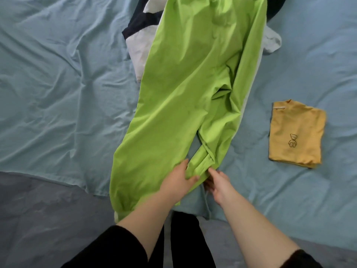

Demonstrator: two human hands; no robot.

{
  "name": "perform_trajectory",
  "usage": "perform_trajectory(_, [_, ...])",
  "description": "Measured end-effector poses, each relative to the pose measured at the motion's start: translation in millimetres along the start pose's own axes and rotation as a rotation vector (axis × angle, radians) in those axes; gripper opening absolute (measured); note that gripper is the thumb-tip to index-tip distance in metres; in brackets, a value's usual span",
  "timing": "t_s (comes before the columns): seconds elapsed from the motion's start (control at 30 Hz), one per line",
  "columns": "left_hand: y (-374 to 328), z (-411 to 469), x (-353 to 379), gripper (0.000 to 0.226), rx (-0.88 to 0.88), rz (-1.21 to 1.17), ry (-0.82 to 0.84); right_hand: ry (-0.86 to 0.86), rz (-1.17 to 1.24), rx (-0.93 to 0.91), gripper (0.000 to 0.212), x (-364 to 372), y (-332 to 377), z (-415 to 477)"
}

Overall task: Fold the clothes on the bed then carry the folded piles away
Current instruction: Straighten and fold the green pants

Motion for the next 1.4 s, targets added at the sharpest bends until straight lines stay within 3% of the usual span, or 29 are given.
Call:
perform_trajectory(0.13, [-9.4,5.0,22.7,0.051,-0.052,0.023,0.043,-0.026,-0.007,-0.042,0.013,-13.6,-7.9,-6.9])
perform_trajectory(0.27, [-13.1,-0.3,47.9,0.015,-0.252,-0.334,0.183,-0.030,0.020,0.015,0.016,-63.0,-11.2,-28.5])
perform_trajectory(0.4, [-35.1,0.8,65.2,0.019,-0.266,-0.650,0.204,0.033,-0.001,0.084,0.026,-102.8,-6.2,-48.2])
perform_trajectory(0.5, [-55.4,8.5,76.8,0.029,-0.259,-0.709,0.152,0.140,-0.142,0.101,0.034,-117.6,4.1,-53.2])
perform_trajectory(0.67, [-57.2,10.5,88.2,0.017,-0.374,-0.882,0.124,0.363,0.287,0.158,0.045,-129.7,33.3,-43.7])
perform_trajectory(0.73, [-45.7,9.4,89.2,0.012,-0.406,-0.886,0.112,0.378,0.358,0.176,0.053,-132.8,39.4,-36.3])
perform_trajectory(0.83, [-22.0,14.5,81.5,0.015,-0.435,-0.835,-0.021,0.345,0.243,0.147,0.032,-130.5,36.4,-27.3])
perform_trajectory(0.9, [-7.5,19.4,76.5,0.020,-0.449,-0.725,-0.104,0.244,0.083,0.043,0.022,-137.1,31.9,-21.3])
perform_trajectory(0.97, [-1.3,20.5,77.8,0.019,-0.452,-0.609,-0.092,-0.044,-0.195,-0.122,0.019,-153.6,27.0,-17.8])
perform_trajectory(1.03, [-3.8,15.6,88.2,0.017,-0.455,-0.594,0.008,-0.320,-0.420,-0.284,0.011,-169.1,22.0,-21.1])
perform_trajectory(1.13, [-11.3,5.4,109.4,0.014,-0.487,-0.696,0.186,-0.481,-0.488,-0.430,0.016,-184.5,13.6,-31.7])
perform_trajectory(1.2, [-12.0,1.1,119.8,0.023,-0.466,-0.756,0.234,-0.372,-0.441,-0.366,0.023,-194.8,5.8,-33.5])
perform_trajectory(1.3, [-9.6,-5.1,128.8,0.030,-0.439,-0.777,0.314,0.009,-0.394,-0.061,0.022,-209.4,-14.5,-35.9])
perform_trajectory(1.33, [-7.6,-7.6,130.9,0.029,-0.440,-0.746,0.327,0.064,-0.437,-0.024,0.022,-216.0,-20.4,-36.5])
perform_trajectory(1.4, [-6.4,-12.0,134.5,0.027,-0.454,-0.711,0.317,-0.014,-0.519,-0.081,0.012,-229.2,-25.7,-37.6])
Point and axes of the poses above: each hand's wrist, its own z-axis towards the middle knuckle, its own x-axis out of the palm, y = z × x, the point moved 2 cm from there along z, towards the middle knuckle, and after that the axes turned 7 degrees about y, right-handed, at the moved point
